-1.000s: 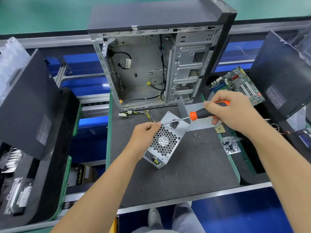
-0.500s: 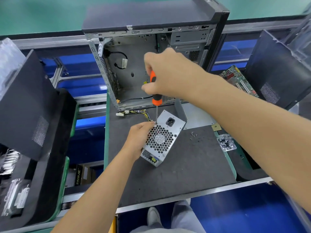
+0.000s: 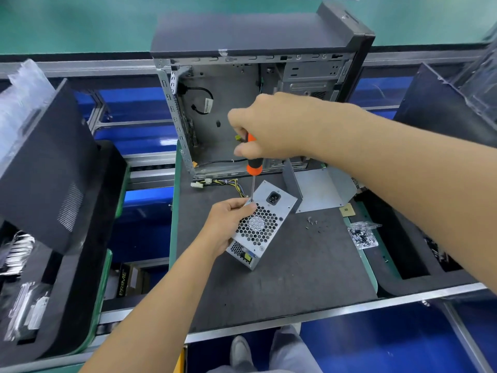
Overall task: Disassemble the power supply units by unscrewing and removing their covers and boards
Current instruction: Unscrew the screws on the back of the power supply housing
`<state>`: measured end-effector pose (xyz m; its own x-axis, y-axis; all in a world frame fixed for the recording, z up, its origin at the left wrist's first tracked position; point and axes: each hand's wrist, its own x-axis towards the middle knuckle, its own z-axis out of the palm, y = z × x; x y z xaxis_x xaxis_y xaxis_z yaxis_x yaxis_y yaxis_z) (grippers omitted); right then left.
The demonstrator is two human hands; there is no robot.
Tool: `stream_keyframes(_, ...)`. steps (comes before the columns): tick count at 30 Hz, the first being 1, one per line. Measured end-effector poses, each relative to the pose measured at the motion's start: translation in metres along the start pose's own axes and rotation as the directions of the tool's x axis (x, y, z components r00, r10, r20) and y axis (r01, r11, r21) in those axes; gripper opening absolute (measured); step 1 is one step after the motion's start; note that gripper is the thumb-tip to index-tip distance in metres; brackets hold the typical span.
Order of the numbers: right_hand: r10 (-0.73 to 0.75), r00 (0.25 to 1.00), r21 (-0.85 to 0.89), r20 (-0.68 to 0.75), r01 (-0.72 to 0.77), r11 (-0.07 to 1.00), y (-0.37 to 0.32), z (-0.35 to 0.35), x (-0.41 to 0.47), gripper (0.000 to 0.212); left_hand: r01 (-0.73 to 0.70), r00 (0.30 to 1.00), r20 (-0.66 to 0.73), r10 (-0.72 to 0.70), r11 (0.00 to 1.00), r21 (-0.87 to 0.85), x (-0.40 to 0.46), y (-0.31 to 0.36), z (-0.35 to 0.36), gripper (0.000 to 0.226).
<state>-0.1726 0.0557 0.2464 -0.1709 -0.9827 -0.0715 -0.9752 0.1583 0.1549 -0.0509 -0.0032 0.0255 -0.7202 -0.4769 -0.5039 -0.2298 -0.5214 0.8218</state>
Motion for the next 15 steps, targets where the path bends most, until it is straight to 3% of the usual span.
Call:
stream_keyframes(3,-0.133,0.990,0.182,0.047,0.123,0.976,0.001,-0.001,-0.001,0.033,0.001,1.000,0.000,-0.001,1.000,0.000,0.000,0.001,0.001,0.021)
stream_keyframes(6,-0.069,0.993,0.285,0.100,0.038,0.958,-0.001,-0.007,-0.005,0.044,-0.010,1.000,0.010,0.010,1.000,0.011,0.000,0.000,0.003,0.021)
stream_keyframes(9,0.105,0.994,0.015,0.031,-0.106,0.994,-0.010,-0.014,-0.006,0.062,-0.019,1.000,0.003,0.019,1.000,0.008,-0.001,-0.001,0.003,0.019)
stream_keyframes(11,0.085,0.995,-0.125,-0.049,-0.090,0.988,-0.013,-0.018,-0.004,0.061,-0.031,1.000,0.003,0.031,0.999,0.018,-0.001,-0.001,0.003,0.019)
stream_keyframes(15,0.077,0.983,0.039,0.165,-0.085,0.996,-0.003,-0.016,-0.005,0.034,-0.033,0.999,0.004,0.033,0.999,0.020,-0.001,-0.001,0.004,0.019)
